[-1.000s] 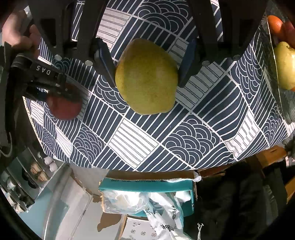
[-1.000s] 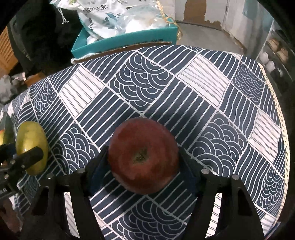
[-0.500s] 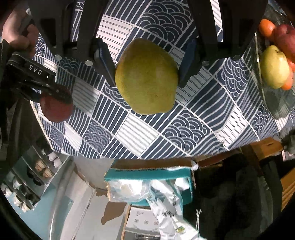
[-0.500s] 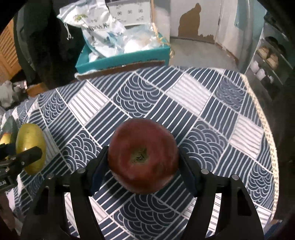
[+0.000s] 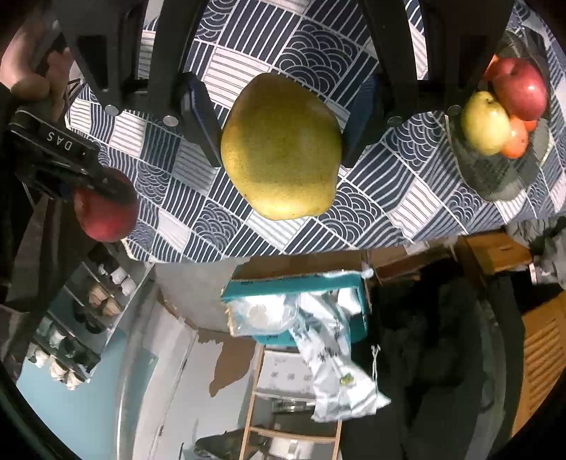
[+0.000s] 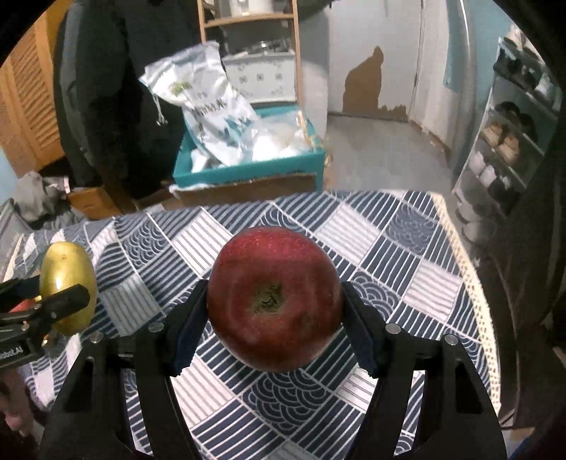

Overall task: Organize fruits
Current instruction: 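Lift the yellow pear with the left tool while the right tool lifts the red apple, then carry the pear in the left tool over the glass bowl while the right tool carries the apple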

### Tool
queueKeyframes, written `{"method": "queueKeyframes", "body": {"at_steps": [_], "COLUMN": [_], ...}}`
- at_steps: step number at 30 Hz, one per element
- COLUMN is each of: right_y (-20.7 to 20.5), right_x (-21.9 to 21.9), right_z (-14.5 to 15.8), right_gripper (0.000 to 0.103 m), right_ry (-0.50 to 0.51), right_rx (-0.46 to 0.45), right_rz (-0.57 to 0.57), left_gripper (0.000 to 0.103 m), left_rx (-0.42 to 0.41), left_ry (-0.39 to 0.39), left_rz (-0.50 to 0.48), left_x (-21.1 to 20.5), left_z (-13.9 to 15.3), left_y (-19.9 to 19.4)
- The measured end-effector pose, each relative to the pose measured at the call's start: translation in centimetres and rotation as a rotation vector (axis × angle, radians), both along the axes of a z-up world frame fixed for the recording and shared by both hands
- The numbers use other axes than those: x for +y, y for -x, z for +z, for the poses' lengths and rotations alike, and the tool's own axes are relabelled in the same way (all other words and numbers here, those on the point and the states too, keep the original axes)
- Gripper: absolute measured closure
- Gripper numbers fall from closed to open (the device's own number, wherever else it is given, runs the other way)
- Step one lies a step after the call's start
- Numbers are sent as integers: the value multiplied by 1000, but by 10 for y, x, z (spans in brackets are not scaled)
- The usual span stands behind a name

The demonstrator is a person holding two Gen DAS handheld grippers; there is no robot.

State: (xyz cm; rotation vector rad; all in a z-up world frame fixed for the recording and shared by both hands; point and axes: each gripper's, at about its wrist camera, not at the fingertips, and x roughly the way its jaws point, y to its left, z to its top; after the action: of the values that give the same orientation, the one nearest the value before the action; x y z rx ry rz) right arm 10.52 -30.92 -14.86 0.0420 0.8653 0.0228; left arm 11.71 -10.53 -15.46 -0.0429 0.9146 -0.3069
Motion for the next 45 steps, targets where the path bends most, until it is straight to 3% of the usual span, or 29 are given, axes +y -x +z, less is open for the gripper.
{"method": "queueKeyframes", "body": {"at_steps": [9,26,45], "right_y": [25,56,61], "right_x": [22,53,113], "right_z": [46,106,131], "right_gripper": [31,31,31], "right_ry": [4,-36,-56], "right_rx": [-79,-176,-215], "right_rz": [39,98,222], "left_gripper": [35,35,35], "left_rx": [-46,-153,-207], "left_ry": [52,47,60], "left_rz": [7,41,81], "left_x": [18,56,99], "left_z": [37,82,102], "left_y": [23,53,67]}}
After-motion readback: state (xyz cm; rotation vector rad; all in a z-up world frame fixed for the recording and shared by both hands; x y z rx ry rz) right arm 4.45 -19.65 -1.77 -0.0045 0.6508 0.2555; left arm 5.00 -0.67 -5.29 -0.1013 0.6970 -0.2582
